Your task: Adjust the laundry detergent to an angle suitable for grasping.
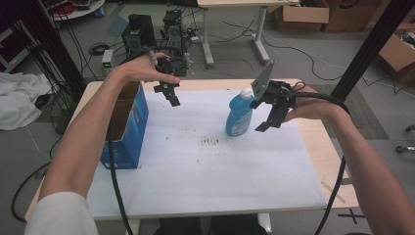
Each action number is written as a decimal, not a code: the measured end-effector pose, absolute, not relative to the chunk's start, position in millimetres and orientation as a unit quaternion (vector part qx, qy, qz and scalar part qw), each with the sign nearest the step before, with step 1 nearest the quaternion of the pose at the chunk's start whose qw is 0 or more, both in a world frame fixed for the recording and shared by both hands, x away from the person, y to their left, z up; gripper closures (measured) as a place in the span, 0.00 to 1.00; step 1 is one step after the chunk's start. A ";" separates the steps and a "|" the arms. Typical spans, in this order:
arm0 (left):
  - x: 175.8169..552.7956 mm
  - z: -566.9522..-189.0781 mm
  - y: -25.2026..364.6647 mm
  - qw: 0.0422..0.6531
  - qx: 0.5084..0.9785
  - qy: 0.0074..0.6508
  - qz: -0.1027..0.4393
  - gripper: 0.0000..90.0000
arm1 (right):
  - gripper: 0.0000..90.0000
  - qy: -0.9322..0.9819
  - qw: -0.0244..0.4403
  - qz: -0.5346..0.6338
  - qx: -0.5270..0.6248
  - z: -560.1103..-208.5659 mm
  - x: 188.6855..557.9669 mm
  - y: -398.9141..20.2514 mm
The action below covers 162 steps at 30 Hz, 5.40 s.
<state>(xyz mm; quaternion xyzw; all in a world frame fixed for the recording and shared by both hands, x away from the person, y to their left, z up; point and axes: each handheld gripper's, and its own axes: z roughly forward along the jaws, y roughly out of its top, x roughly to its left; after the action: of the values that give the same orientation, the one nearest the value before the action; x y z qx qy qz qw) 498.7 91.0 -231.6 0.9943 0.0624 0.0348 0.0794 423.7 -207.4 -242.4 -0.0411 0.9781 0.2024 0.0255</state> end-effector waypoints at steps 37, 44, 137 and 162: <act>466.7 -265.2 1.3 0.142 0.967 0.200 0.065 0.20 | 0.19 0.982 0.015 0.185 -0.046 -229.1 412.6 -211.8; 464.5 -282.4 -22.0 0.174 0.954 0.232 0.083 0.20 | 0.19 0.982 0.016 0.181 -0.047 -229.6 412.9 -212.2; 476.5 -345.8 -63.5 0.326 0.895 0.287 0.105 0.49 | 0.21 0.985 0.027 0.168 -0.037 -241.8 417.4 -213.0; 471.1 -340.0 -55.9 0.344 0.893 0.270 0.105 0.49 | 0.22 0.984 0.034 0.171 -0.029 -238.9 417.4 -219.9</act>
<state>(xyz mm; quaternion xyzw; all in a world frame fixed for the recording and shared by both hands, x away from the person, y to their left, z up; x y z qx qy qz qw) 471.1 -55.9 -340.0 0.8934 0.2695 0.1046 0.3439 417.4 -219.9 -238.9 -0.0292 0.9842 0.1711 0.0341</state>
